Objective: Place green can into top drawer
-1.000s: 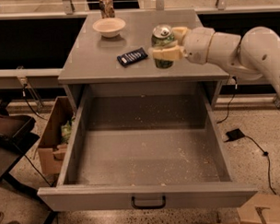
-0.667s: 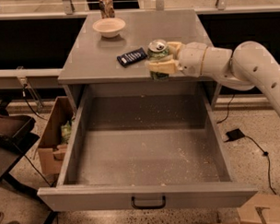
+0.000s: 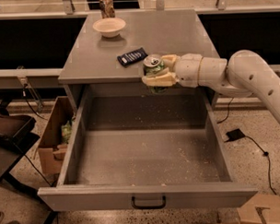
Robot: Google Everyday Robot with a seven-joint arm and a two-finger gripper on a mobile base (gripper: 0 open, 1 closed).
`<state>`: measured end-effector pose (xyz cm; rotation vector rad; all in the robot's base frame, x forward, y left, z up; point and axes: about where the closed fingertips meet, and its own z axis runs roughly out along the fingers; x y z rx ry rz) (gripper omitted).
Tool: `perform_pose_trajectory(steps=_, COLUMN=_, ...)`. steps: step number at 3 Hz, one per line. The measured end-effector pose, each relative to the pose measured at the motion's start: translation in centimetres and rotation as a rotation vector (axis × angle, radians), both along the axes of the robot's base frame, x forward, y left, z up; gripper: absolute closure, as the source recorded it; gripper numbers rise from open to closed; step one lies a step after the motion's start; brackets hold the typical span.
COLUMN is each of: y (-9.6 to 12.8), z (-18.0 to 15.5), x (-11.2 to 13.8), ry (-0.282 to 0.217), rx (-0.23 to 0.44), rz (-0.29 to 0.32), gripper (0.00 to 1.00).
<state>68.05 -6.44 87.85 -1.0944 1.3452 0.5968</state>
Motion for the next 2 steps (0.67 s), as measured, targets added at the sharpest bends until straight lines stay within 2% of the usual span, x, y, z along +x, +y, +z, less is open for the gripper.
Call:
perform_pose_trajectory(steps=1, y=0.8, z=-1.0, x=-1.0, ry=0.003, rx=0.013, rz=0.002, gripper=1.0)
perform_pose_trajectory(steps=2, y=2.1, z=-4.9, x=-3.9, ry=0.004, rx=0.105, rz=-0.033, gripper=1.0)
